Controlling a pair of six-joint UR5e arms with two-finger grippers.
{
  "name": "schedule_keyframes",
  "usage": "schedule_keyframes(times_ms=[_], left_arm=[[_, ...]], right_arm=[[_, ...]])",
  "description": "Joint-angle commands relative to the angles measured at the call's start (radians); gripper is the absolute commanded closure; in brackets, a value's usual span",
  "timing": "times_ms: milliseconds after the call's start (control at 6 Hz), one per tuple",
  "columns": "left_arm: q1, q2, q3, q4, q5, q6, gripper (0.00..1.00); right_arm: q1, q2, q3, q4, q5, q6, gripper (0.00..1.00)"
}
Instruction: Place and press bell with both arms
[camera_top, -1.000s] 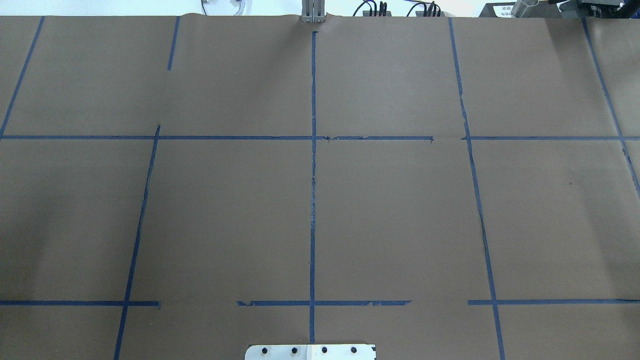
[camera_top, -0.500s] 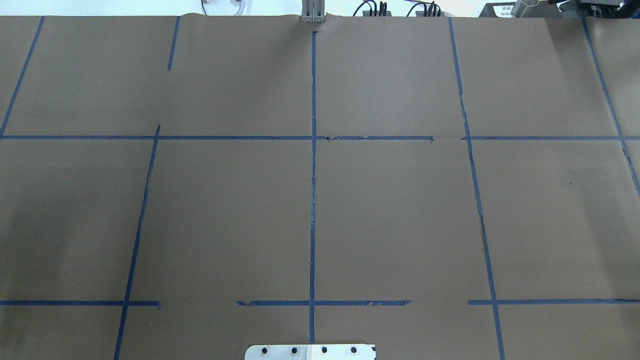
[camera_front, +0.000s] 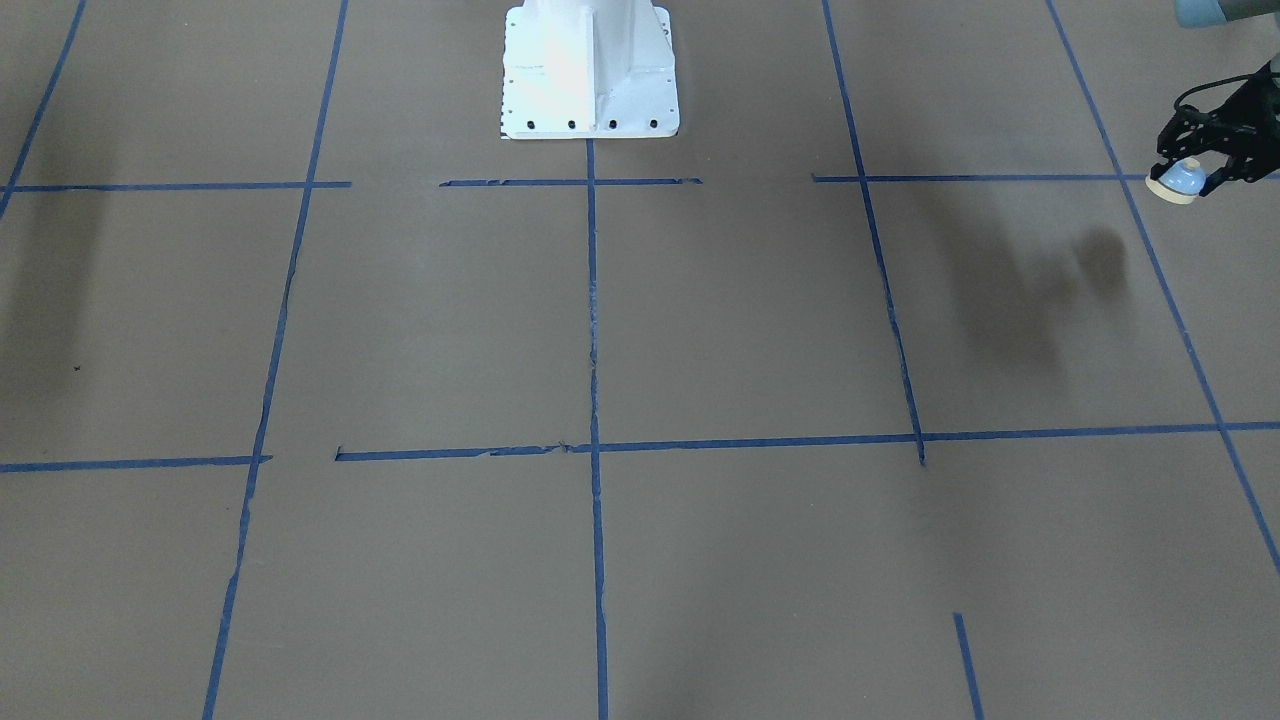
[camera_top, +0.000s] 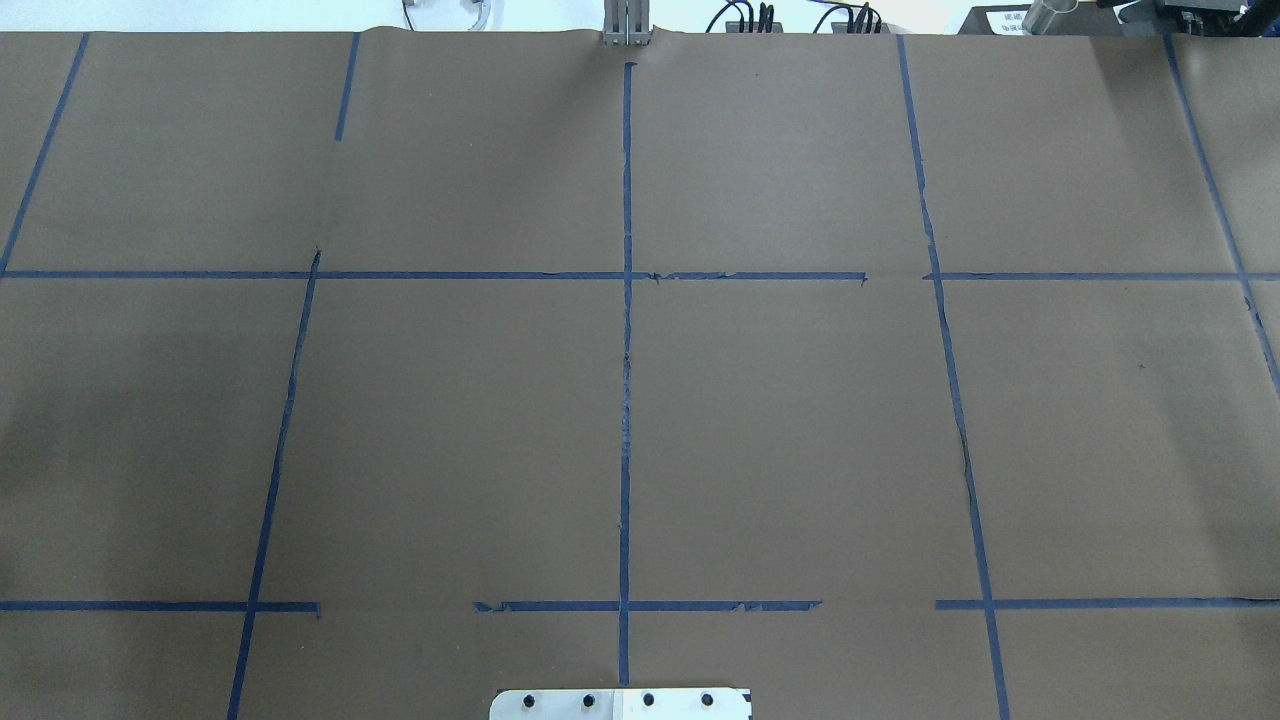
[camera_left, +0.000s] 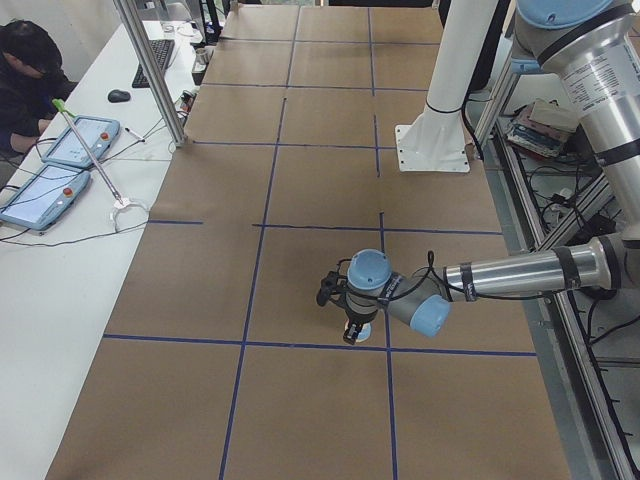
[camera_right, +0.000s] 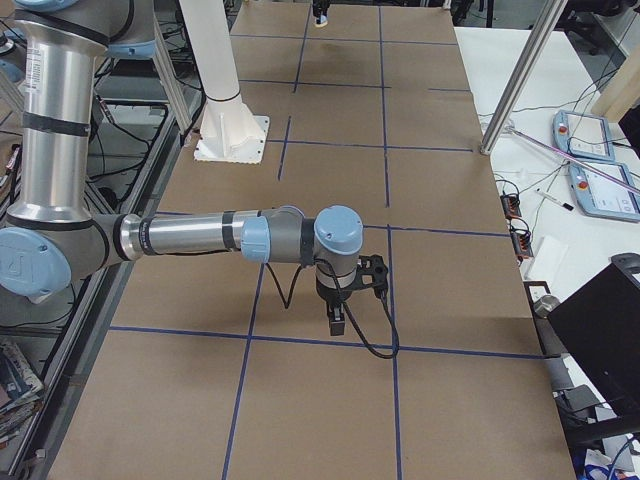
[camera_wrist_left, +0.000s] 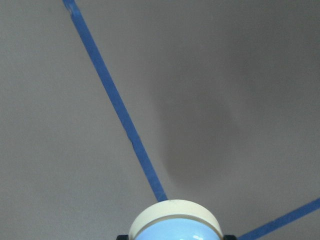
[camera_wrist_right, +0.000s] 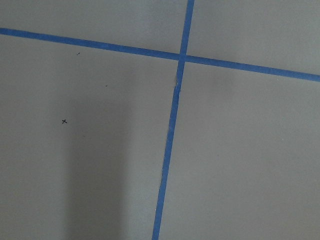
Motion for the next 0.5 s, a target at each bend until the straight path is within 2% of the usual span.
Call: schedule_keyframes(times_ms=[0, 167, 333], left_arm=[[-0.014, -0.105, -0.102, 0.132, -0.001, -0.165, 1.0], [-0.005, -0.226, -0.103, 0.207, -0.001, -0.257, 1.0], [0.026, -0.38, -0.103, 0.343, -0.001, -0.323, 1.0]], right_arm=[[0.0, -0.001, 0.001, 0.0, 0.0, 0.002, 0.0], [0.0, -0.001, 0.001, 0.0, 0.002, 0.002, 0.0], [0.0, -0.001, 0.001, 0.0, 0.002, 0.002, 0.0]])
